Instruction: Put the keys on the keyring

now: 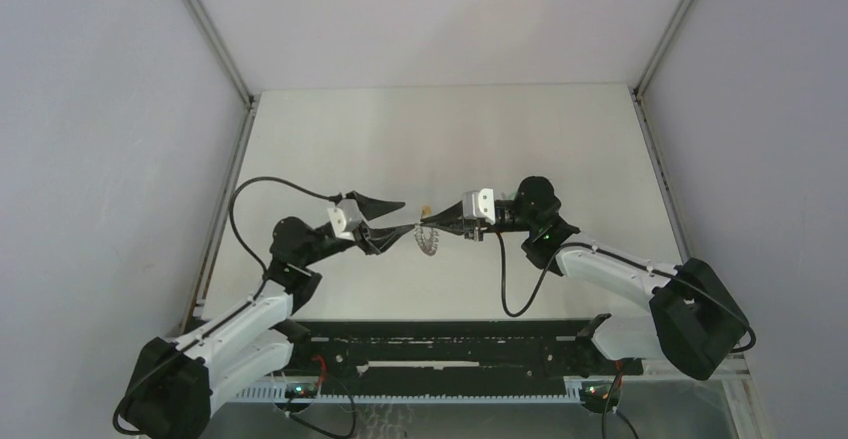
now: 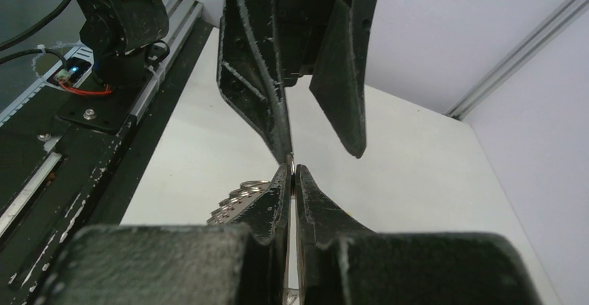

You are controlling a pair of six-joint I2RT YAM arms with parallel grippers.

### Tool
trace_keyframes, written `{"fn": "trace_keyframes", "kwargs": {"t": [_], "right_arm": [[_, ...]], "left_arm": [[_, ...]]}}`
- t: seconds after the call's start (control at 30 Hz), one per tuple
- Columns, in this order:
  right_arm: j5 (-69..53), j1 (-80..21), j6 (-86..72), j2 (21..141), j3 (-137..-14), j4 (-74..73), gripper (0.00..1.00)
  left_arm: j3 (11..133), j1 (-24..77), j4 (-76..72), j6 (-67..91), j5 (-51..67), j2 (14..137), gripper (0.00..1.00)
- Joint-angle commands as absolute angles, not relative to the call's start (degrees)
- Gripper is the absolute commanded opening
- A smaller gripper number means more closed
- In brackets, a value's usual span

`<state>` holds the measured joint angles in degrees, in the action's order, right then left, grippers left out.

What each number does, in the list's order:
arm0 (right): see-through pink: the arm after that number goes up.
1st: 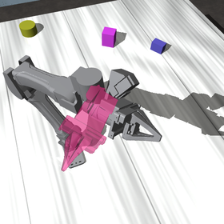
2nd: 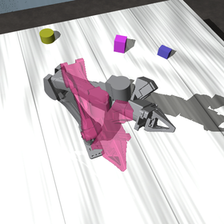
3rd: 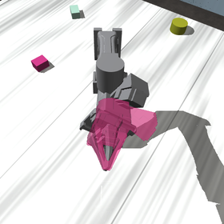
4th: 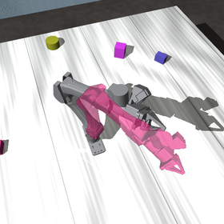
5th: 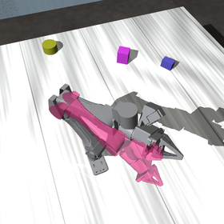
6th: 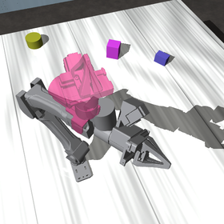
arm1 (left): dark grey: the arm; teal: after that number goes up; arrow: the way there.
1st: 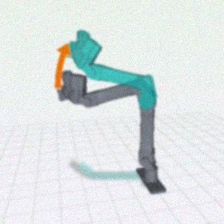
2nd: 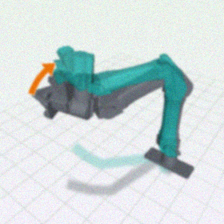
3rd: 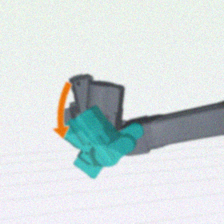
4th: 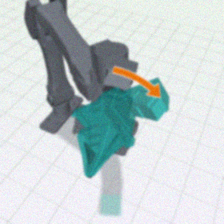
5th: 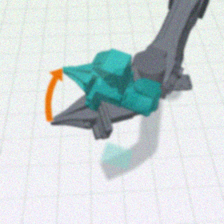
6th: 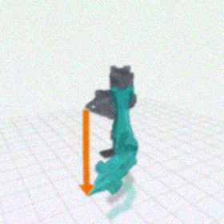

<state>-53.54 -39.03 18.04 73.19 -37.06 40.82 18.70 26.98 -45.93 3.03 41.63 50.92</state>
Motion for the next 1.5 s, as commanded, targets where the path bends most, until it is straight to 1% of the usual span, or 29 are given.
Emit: {"fn": "trace_keyframes", "kwargs": {"t": [0.0, 0.2, 0.33, 0.5, 0.6, 0.93, 1.3, 1.47], "right_arm": [[-54.5, -38.8, 17.8, 73.0, -39.5, 42.8, 0.0], [-54.6, -38.8, 17.3, 73.6, -39.5, 43.8, 0.0], [-54.8, -38.8, 16.5, 74.0, -39.5, 44.7, 0.0], [-55.0, -39.2, 16.0, 74.5, -39.5, 45.9, 0.0], [-55.0, -39.3, 16.1, 74.6, -39.5, 46.1, 0.0], [-54.7, -39.5, 16.2, 74.5, -39.5, 46.1, 0.0], [-55.1, -39.8, 15.8, 74.2, -39.5, 46.2, 0.0], [-55.2, -39.8, 15.6, 73.9, -39.5, 46.1, 0.0]], "left_arm": [[16.8, 27.3, -48.5, -3.2, 44.3, 49.5, 0.54], [18.7, 27.3, -49.0, -1.8, 46.7, 51.5, 0.47], [18.8, 27.4, -51.1, -0.1, 47.6, 52.0, 0.36], [19.1, 27.3, -53.4, 1.9, 48.9, 53.2, 0.31], [19.1, 27.4, -55.6, 3.6, 50.1, 53.7, 0.3], [19.3, 29.1, -55.5, 3.8, 50.4, 54.1, 0.31], [19.1, 29.2, -55.5, 3.3, 49.4, 54.6, 0.17], [18.7, 29.2, -53.7, 1.8, 47.4, 54.2, 0.16]]}}
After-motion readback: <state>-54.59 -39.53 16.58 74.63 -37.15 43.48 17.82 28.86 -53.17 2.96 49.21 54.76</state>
